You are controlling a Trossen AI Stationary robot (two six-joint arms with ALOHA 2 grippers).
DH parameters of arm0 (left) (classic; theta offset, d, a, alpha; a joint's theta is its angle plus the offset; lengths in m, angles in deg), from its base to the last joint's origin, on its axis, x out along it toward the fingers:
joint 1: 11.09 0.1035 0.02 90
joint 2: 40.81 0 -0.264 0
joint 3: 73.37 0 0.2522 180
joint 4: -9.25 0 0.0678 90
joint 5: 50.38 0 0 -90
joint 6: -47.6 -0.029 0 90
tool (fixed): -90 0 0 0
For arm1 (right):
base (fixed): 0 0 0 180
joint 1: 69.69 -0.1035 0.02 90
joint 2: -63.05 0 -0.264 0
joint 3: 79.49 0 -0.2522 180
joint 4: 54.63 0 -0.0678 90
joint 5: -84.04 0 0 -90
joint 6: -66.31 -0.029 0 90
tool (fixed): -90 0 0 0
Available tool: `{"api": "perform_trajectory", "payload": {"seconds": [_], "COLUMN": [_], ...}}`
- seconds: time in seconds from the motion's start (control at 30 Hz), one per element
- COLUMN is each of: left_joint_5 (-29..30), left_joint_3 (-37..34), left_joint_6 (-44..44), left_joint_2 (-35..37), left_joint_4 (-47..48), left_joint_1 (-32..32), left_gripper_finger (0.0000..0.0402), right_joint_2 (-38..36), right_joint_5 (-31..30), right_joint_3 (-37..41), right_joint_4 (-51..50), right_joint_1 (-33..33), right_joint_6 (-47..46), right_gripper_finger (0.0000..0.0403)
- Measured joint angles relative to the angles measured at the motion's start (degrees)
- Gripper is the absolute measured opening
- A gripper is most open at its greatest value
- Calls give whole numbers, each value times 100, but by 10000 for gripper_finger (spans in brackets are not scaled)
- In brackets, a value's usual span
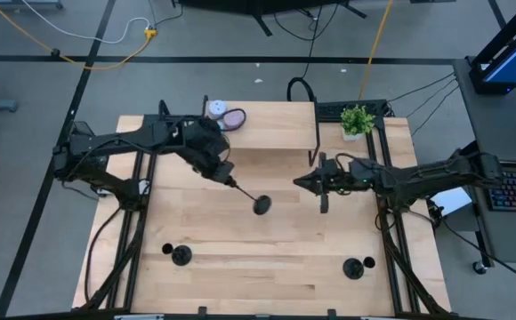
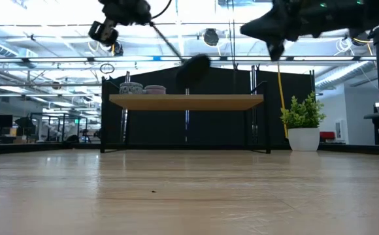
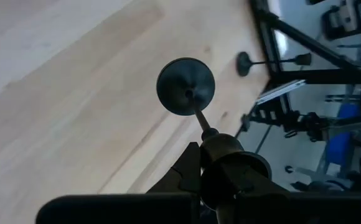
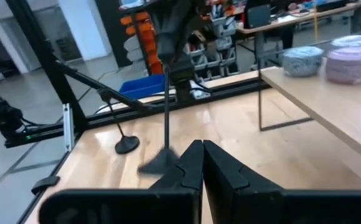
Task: Pick & Place candle stick holders
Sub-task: Put the top black candle holder on the shelf
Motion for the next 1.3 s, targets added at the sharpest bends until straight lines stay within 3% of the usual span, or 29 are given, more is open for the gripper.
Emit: {"api": "perform_trajectory", "payload": {"seconds": [0.23, 0.4, 0.53, 0.77, 0.93, 1.3], "left_joint_5": [287, 470, 613, 746, 758, 837], "left_joint_3": [-7, -6, -17, -7, 4, -10], "left_joint_6": [275, 283, 216, 91, 21, 9], "left_joint_2": [-223, -359, -446, -660, -783, -968], "left_joint_4": [-740, -971, -1044, -1480, -1698, -1903], "left_joint_1": [-304, -391, -395, -394, -394, -366], "left_gripper_finger": [13, 13, 13, 13, 12, 12], "right_joint_2": [626, 870, 1033, 1301, 1391, 1440], "right_joint_5": [-18, 513, 916, 893, 900, 891], "right_joint_3": [-823, -1303, -1497, -1488, -1480, -1488], "right_joint_4": [-184, -297, -328, -470, -615, -595], "right_joint_1": [98, 90, 92, 170, 298, 343], "right_joint_6": [-10, 416, 399, -97, -378, -439], "right_gripper_finger": [0, 0, 0, 8, 48, 183]}}
